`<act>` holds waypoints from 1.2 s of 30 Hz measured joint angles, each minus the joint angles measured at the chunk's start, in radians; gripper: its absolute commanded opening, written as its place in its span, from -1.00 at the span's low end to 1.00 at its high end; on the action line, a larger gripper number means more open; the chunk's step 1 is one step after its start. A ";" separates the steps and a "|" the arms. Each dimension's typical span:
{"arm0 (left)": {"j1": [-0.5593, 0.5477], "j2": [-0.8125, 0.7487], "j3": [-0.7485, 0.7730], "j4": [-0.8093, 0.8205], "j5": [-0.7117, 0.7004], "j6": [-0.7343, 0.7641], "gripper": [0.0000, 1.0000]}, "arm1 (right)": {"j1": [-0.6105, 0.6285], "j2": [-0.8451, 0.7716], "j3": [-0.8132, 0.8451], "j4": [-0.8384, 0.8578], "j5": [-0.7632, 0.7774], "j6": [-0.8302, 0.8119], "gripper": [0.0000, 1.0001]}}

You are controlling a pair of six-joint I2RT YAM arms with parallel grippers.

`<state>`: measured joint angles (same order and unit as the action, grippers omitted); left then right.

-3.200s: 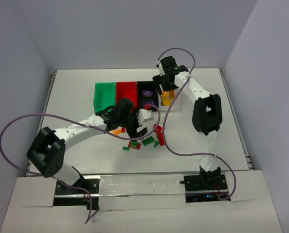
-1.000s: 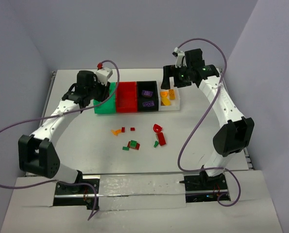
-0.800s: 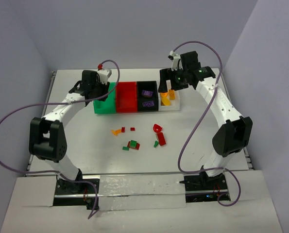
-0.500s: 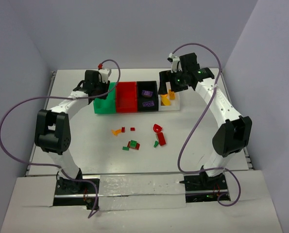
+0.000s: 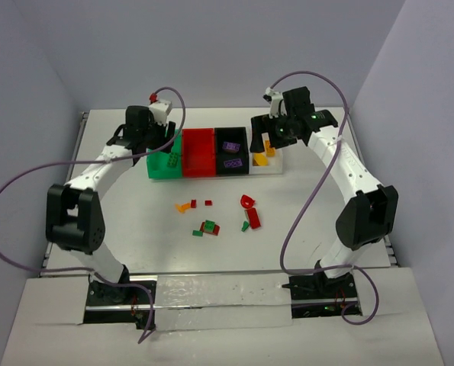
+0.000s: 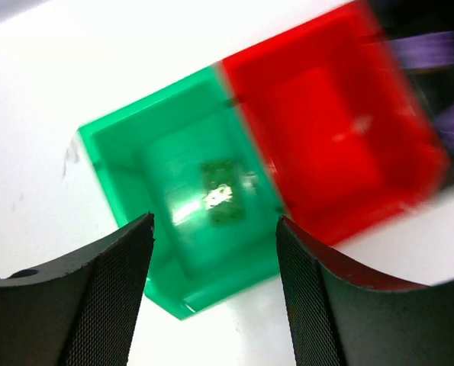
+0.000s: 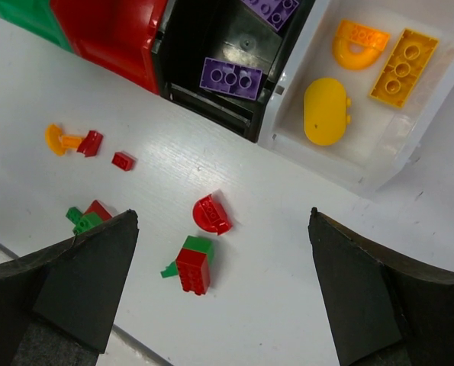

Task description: Sort the legos into containers by color

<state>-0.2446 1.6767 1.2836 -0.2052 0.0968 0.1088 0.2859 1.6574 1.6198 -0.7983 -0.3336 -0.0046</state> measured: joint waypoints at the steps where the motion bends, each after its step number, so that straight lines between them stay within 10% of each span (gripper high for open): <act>1: -0.002 -0.047 -0.019 -0.008 0.049 0.019 0.47 | 0.000 -0.007 -0.013 0.002 0.000 -0.003 0.99; 9: -0.223 -0.330 -0.202 -0.155 0.324 0.208 0.35 | 0.000 -0.066 -0.134 0.010 0.006 -0.015 1.00; 14: -0.397 -0.295 -0.276 -0.223 0.216 0.064 0.99 | 0.000 -0.090 -0.166 0.015 0.034 -0.015 1.00; 36: -0.658 -0.179 -0.229 -0.414 -0.204 -0.408 0.72 | 0.000 -0.097 -0.174 0.020 0.064 -0.020 1.00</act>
<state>-0.9021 1.4978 1.0542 -0.6194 -0.1072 -0.2987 0.2855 1.5603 1.4456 -0.7779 -0.2691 -0.0242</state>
